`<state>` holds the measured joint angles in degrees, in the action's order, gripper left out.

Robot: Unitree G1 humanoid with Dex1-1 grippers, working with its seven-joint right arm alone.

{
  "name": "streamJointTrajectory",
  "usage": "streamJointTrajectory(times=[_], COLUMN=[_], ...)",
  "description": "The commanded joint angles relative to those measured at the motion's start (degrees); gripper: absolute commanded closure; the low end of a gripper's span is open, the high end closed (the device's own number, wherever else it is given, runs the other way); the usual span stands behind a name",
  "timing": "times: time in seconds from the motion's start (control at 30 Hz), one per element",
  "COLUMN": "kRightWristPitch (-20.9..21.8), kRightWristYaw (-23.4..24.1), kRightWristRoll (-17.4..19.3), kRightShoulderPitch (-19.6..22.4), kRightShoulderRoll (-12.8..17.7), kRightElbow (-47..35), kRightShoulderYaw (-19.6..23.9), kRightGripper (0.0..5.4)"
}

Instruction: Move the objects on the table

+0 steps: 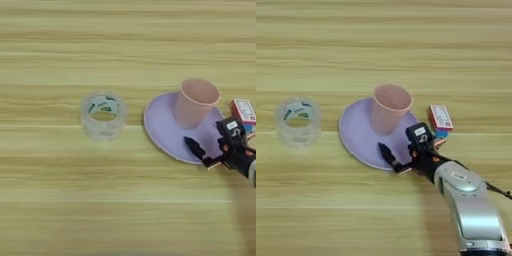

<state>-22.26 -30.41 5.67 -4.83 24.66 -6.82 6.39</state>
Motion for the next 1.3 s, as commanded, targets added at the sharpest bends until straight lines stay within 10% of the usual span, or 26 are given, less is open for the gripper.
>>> streamJointTrajectory(times=[0.03, 0.8, 1.3], kRightWristPitch=[0.57, 4.58, 7.64], kRightWristYaw=[0.86, 2.3, 2.47], kRightWristRoll=[-1.02, -1.28, 0.23], kRightShoulderPitch=[4.17, 14.53, 14.13], kRightShoulderRoll=[1.51, 0.01, -1.27], kRightElbow=[0.27, 13.01, 9.88], kRightShoulderYaw=[-0.71, -1.05, 0.77], kRightGripper=[0.06, 0.06, 0.06])
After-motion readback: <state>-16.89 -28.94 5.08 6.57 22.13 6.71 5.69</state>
